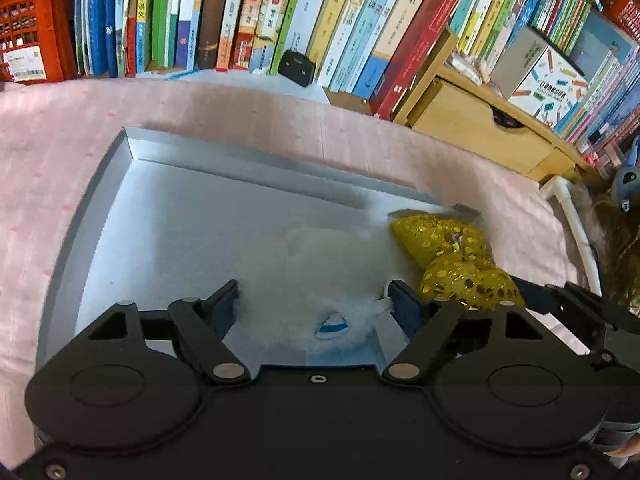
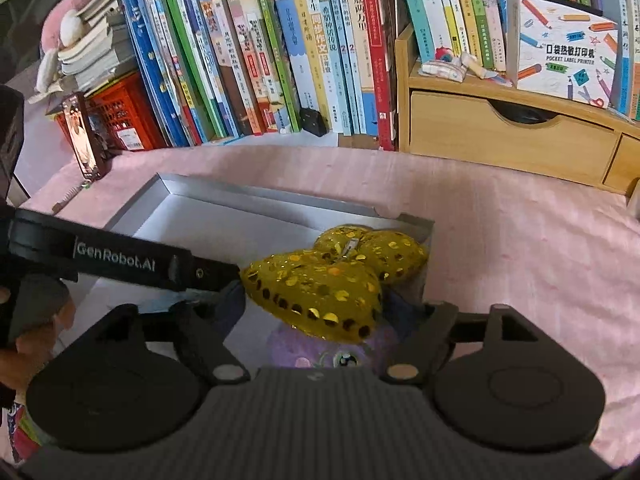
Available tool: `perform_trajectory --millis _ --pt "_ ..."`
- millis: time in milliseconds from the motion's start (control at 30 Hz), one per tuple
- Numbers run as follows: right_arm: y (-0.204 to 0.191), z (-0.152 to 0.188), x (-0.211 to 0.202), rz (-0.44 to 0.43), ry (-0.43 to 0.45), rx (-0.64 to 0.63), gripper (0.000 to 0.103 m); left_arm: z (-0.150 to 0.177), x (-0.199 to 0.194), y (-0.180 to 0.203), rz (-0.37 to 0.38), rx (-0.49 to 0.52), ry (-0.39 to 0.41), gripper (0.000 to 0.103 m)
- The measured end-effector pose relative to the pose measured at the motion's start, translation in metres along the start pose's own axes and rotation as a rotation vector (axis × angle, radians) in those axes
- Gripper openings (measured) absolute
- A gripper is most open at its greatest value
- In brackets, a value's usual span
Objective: Organize books
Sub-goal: 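Release the fluffy ball into the tray with the left tool while the right drops the sequined plush, then move the left tool toward the pink-green plush while the right approaches the white crumpled paper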
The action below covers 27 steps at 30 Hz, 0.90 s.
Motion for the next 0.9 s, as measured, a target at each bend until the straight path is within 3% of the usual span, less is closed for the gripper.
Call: perform_trajectory --millis 433,900 --pt "0.005 0.001 -0.049 -0.030 0.078 0.052 0.092 0.013 -0.053 0.022 0.024 0.061 0.077 0.085" --pt "0.011 0.045 -0.132 -0.064 0.216 0.093 0.095 0.080 -0.129 0.055 0.065 0.228 0.193 0.089"
Point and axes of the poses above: each gripper's, at about its wrist camera, not at the fingertips, and x roughly the way its jaws point, y to its right, z to its underside, the point moved 2 cm from there along x, roughly the way its jaws point, and after that the axes turned 14 degrees about z, right-handed, at the moved point
